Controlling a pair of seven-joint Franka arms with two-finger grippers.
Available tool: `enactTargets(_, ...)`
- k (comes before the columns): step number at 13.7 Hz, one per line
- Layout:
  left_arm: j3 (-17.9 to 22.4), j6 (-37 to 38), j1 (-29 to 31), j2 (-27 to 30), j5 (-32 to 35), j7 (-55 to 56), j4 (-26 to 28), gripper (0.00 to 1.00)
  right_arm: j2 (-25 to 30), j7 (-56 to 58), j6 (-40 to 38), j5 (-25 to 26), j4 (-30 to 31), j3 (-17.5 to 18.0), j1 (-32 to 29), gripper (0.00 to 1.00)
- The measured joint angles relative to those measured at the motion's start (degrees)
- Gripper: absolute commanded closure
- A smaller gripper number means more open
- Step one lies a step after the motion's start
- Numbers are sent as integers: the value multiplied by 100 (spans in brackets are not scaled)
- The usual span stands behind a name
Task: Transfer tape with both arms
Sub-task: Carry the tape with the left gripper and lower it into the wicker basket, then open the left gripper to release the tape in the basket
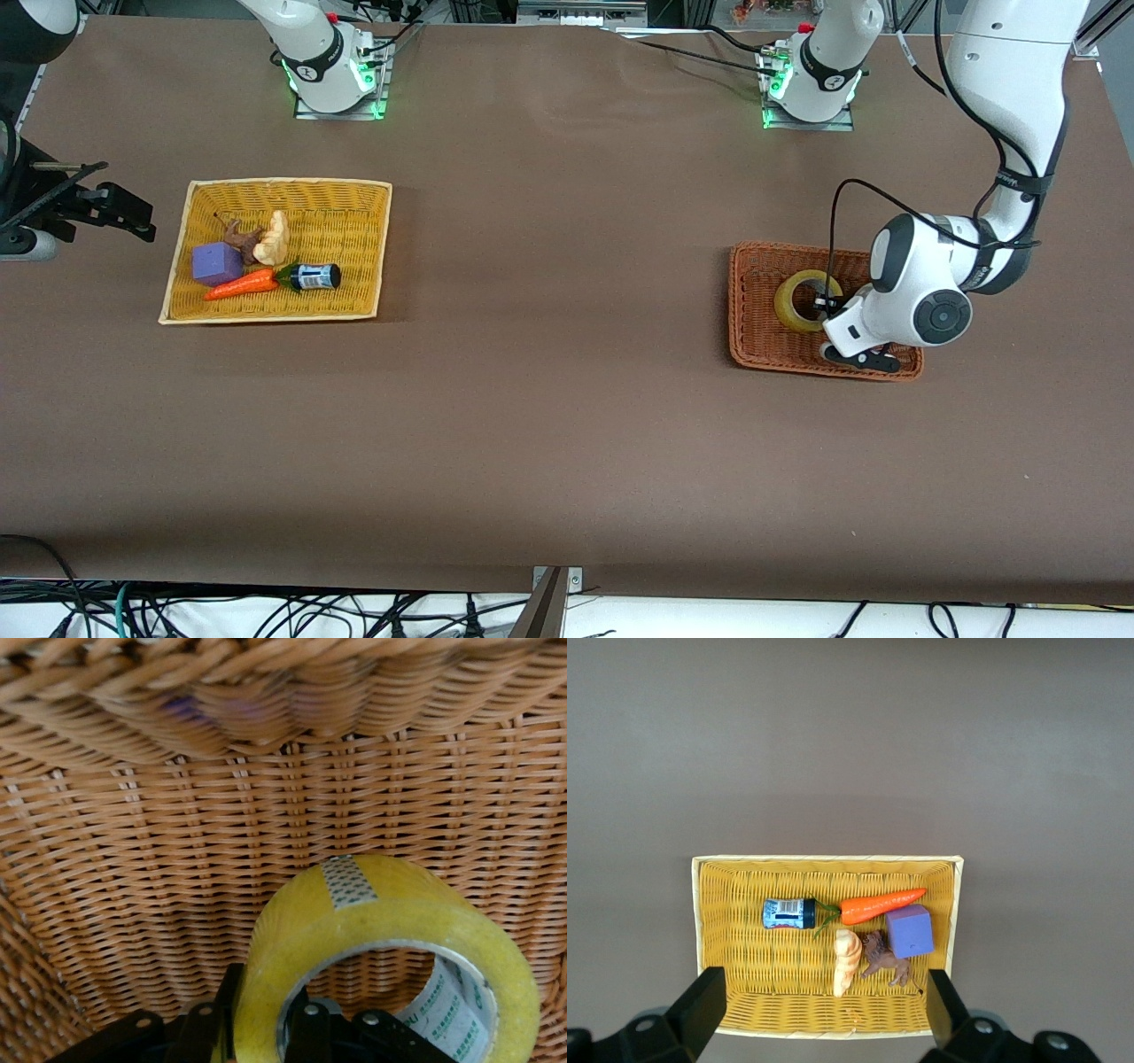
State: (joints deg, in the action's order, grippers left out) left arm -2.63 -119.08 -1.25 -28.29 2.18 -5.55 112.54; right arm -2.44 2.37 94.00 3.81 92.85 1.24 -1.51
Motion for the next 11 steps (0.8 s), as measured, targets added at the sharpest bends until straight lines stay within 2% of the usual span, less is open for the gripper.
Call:
enactTargets(2, -15, 24, 0, 88, 0, -13, -58, 0, -1, 0, 0, -6, 0, 0, 0, 0)
enactTargets(5, -69, 478, -5, 482, 0, -18, -313, 0, -5, 0, 0, -15, 0, -1, -1, 0)
enactTargets(11, -89, 1086, -7, 1974, 1, -130, -552, 0, -10, 0, 0, -22, -6, -2, -3, 0)
